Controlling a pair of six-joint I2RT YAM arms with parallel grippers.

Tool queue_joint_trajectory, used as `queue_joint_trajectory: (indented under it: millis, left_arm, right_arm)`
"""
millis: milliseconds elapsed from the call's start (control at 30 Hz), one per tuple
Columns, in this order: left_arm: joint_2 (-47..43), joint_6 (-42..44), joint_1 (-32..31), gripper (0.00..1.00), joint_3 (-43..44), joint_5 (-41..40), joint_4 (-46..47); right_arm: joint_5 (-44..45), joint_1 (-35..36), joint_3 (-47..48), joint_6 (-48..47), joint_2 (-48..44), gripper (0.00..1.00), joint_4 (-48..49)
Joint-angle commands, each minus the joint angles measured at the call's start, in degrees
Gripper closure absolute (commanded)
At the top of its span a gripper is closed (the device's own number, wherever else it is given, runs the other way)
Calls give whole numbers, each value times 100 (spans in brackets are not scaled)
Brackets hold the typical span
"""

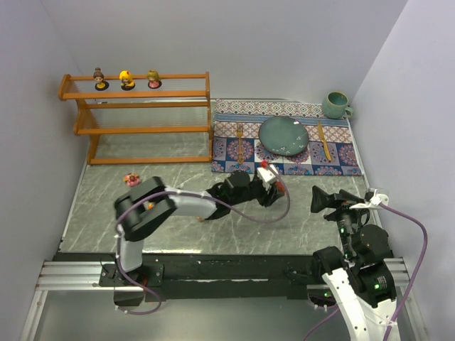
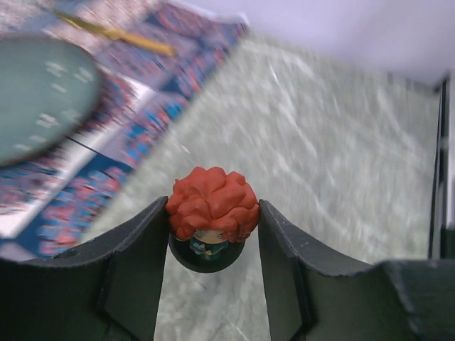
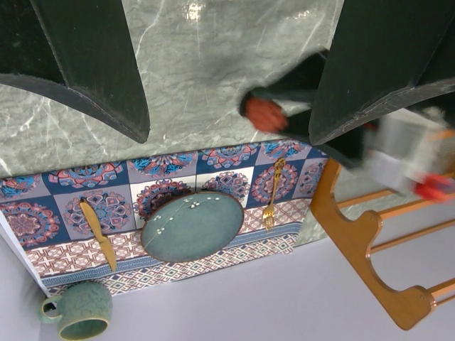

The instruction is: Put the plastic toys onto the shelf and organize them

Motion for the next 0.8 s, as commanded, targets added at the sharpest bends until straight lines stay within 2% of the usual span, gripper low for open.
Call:
queue_joint_trajectory:
  millis: [0,133,367,567,767]
  left_arm:
    - [-1078,-315,53,62,-8,-1040,-448]
    - [-1677,-429,141,60,185,-2085,-1205]
    - [-2399,-772,615,58,994,-3229,-2927]
    - [-2654,-940,1371,57,1890,-3643,-4062]
    - [-2365,-746,2109,56,2962,-3758,-4826]
  right_arm:
    - [49,-13,8,14,-1407,0,141]
    - [23,-13,8,6,-1460,0,149]
    - [32,-13,17,15,-1530,0,149]
    - [23,-13,17,23,-1600,0,158]
    - [-3,-13,8,6,-1592,0,167]
